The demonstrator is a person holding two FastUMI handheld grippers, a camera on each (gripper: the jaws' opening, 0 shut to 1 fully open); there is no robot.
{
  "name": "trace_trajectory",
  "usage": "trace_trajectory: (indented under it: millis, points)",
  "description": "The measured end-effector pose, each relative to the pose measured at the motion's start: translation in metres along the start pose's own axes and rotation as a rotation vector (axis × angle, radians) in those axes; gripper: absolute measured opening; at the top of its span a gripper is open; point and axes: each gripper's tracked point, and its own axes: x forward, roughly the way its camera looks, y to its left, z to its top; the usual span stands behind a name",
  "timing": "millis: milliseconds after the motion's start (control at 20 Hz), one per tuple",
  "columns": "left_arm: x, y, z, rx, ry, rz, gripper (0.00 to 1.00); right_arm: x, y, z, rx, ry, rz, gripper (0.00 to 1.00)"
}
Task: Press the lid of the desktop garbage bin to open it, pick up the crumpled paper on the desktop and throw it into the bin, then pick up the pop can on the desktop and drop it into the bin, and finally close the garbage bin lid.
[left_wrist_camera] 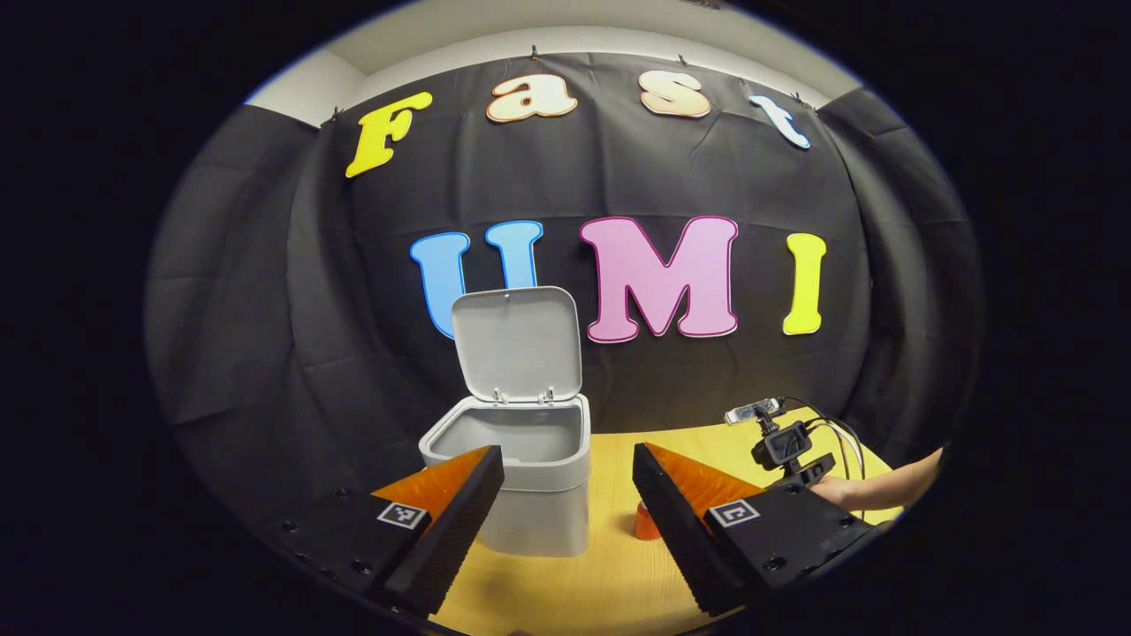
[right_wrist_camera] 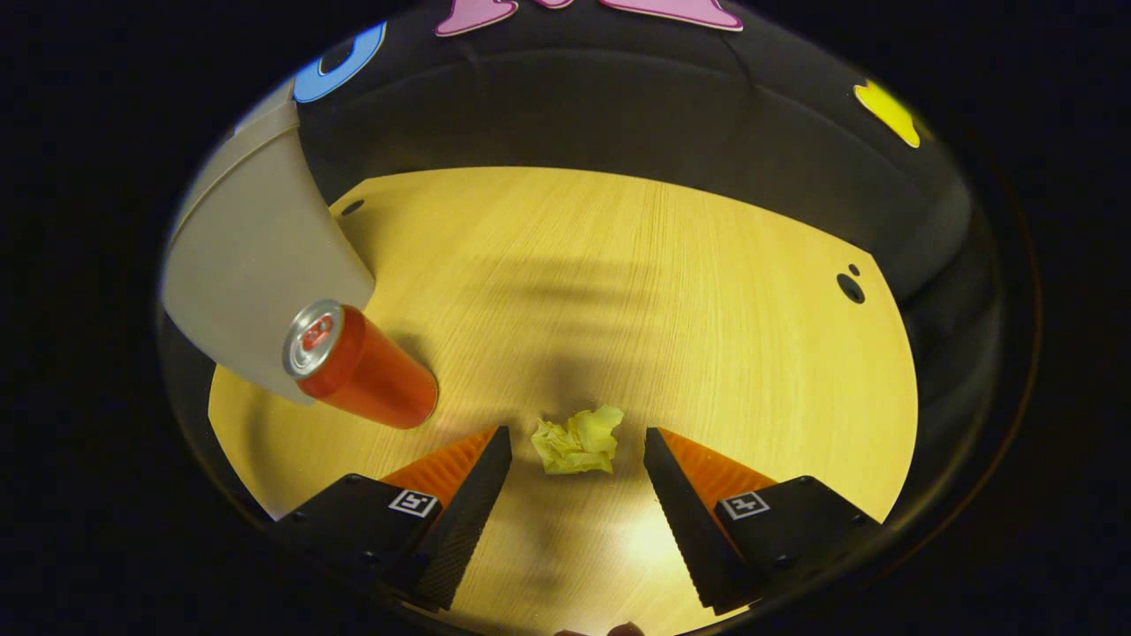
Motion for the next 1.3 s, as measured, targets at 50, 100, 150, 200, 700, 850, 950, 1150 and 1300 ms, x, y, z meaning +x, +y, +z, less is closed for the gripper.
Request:
trace_trajectory:
  millis: [50,100,150,200,700,850,950,1150,1300]
  points:
    - [0.001,-0.002,-0.001,0.009,0.005,0.006,1.0,0.005,0.0,-0.003,-0.001,0.014,0.004,0.99]
    - [0.0,-0.003,-0.002,0.017,0.011,0.013,1.0,0.012,0.0,-0.007,0.001,0.029,0.008,0.99]
    - [0.0,-0.004,-0.003,0.021,0.015,0.02,1.0,0.017,0.0,-0.01,0.0,0.042,0.011,0.99]
    - [-0.002,-0.005,-0.003,0.017,0.015,0.02,1.0,0.021,-0.001,-0.013,-0.002,0.053,0.015,0.99]
    - [0.001,-0.008,-0.009,0.016,0.028,0.007,1.0,0.024,0.002,-0.013,-0.03,0.058,0.03,0.62]
    - [0.008,-0.008,-0.008,0.004,0.026,-0.015,1.0,0.019,0.003,-0.015,0.006,0.077,0.029,0.57]
    - [0.013,-0.01,-0.011,-0.005,0.027,-0.037,1.0,0.01,-0.002,-0.011,0.005,0.063,0.02,0.52]
    - [0.015,-0.009,-0.021,-0.003,0.035,-0.069,1.0,-0.011,-0.007,0.0,0.007,0.006,-0.005,0.66]
    - [0.012,-0.009,-0.034,-0.006,0.047,-0.091,1.0,-0.041,-0.009,0.021,0.033,-0.069,-0.003,0.52]
